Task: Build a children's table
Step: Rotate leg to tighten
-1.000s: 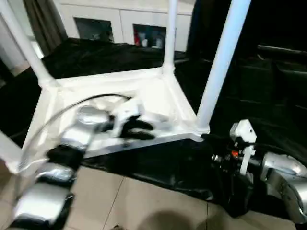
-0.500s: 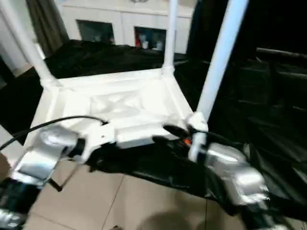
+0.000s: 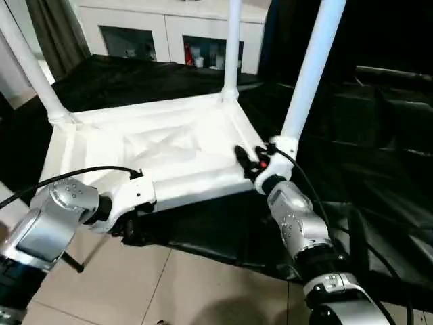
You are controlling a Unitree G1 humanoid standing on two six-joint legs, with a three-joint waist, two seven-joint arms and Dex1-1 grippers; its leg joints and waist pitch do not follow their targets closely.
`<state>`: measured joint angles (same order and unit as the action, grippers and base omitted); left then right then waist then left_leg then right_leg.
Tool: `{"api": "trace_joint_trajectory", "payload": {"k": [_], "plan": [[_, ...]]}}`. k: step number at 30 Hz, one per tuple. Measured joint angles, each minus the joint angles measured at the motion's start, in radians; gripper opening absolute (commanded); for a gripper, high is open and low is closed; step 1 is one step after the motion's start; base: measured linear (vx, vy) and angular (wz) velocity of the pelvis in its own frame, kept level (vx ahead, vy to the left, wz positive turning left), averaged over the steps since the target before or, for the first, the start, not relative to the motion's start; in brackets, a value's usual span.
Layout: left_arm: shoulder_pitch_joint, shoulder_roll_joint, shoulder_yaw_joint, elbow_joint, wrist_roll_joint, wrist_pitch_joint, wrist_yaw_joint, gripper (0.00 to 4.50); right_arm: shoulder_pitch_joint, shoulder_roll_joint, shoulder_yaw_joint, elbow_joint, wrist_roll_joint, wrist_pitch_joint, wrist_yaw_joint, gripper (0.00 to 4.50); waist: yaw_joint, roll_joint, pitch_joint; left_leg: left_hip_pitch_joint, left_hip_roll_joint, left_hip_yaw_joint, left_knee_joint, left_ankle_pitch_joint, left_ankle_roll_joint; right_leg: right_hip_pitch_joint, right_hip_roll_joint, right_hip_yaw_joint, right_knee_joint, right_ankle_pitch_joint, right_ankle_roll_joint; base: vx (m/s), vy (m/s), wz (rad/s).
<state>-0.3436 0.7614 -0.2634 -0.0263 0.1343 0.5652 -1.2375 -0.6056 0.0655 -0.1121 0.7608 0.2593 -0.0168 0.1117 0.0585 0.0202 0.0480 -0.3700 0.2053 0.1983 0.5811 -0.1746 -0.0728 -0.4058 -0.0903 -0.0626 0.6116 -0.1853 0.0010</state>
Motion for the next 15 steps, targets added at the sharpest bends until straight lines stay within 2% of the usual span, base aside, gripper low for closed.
{"api": "trace_joint_trajectory", "payload": {"k": [2, 7, 10, 15], "plan": [[0.008, 0.000, -0.009, -0.010, 0.000, 0.010, 0.003, 4.46, -0.052, -0.001, -0.036, 0.078, -0.014, -0.040, -0.076, 3.01, 0.004, 0.000, 0.000, 0.000, 0.000, 0.000, 0.000, 0.000, 0.000, 0.001, 0.000, 0.000, 0.000, 0.000, 0.000, 0.000, 0.000, 0.00], [0.027, -0.009, -0.041, 0.002, 0.017, 0.012, 0.036, 4.46, -0.107, -0.046, -0.081, 0.187, -0.017, -0.106, -0.173, 3.01, 0.013, -0.001, 0.000, 0.000, 0.000, 0.000, 0.003, 0.000, 0.000, 0.003, -0.001, 0.000, 0.000, 0.000, 0.000, 0.000, 0.000, 0.00], [0.036, -0.009, -0.048, 0.010, 0.027, 0.011, 0.058, 4.46, -0.119, -0.085, -0.105, 0.225, -0.016, -0.130, -0.191, 3.01, 0.021, -0.001, 0.000, -0.001, 0.000, 0.000, 0.003, 0.000, 0.000, 0.003, -0.001, 0.000, 0.001, 0.000, 0.000, 0.000, 0.000, 0.00], [0.037, -0.006, -0.054, 0.013, 0.035, 0.007, 0.087, 4.46, -0.150, -0.132, -0.143, 0.298, -0.016, -0.173, -0.219, 3.01, 0.021, -0.002, -0.001, -0.001, 0.000, 0.000, 0.004, 0.000, 0.000, 0.002, -0.001, 0.000, 0.003, 0.000, 0.000, 0.000, 0.000, 0.00]]}}
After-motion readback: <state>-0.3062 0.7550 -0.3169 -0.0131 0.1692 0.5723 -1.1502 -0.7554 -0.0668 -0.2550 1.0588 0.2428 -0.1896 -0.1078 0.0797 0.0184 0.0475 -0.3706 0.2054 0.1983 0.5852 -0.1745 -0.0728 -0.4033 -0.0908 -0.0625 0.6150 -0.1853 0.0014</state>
